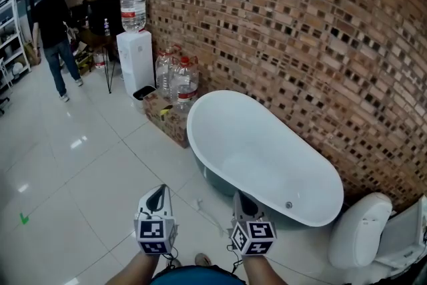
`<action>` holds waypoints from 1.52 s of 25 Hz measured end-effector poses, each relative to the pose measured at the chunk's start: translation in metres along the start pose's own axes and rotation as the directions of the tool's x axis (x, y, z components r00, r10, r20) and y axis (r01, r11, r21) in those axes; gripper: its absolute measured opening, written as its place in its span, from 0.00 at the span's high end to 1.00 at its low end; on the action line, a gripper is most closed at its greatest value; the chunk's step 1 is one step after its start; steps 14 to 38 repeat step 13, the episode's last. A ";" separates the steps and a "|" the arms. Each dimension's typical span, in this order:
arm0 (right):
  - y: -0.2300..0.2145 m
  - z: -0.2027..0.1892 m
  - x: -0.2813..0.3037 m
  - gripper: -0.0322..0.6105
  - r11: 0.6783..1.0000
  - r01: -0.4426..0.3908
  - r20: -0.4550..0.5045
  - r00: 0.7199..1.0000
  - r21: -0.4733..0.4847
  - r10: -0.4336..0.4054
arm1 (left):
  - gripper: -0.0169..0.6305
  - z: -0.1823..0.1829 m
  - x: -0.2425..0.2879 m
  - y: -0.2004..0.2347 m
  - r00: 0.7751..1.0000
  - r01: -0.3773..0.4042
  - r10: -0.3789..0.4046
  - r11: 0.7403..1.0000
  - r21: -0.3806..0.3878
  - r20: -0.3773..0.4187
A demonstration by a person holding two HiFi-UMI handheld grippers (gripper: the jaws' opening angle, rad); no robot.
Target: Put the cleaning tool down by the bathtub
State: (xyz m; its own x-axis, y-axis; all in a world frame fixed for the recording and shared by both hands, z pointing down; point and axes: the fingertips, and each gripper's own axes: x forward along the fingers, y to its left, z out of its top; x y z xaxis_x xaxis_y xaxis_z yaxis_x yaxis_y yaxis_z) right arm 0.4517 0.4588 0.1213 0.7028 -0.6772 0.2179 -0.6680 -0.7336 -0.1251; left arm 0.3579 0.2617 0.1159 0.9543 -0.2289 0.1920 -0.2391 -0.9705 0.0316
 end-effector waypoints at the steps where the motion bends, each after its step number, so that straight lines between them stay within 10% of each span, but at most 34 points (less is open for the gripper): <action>1: -0.003 -0.002 0.000 0.93 1.000 -0.001 -0.004 1.000 0.000 0.001 | 0.97 -0.001 0.001 -0.003 1.000 0.003 -0.003 1.000 0.001 -0.002; 38: -0.023 -0.007 0.006 0.93 1.000 0.003 -0.022 1.000 0.002 -0.003 | 0.97 -0.006 0.017 -0.031 0.998 0.056 -0.056 0.998 0.022 -0.010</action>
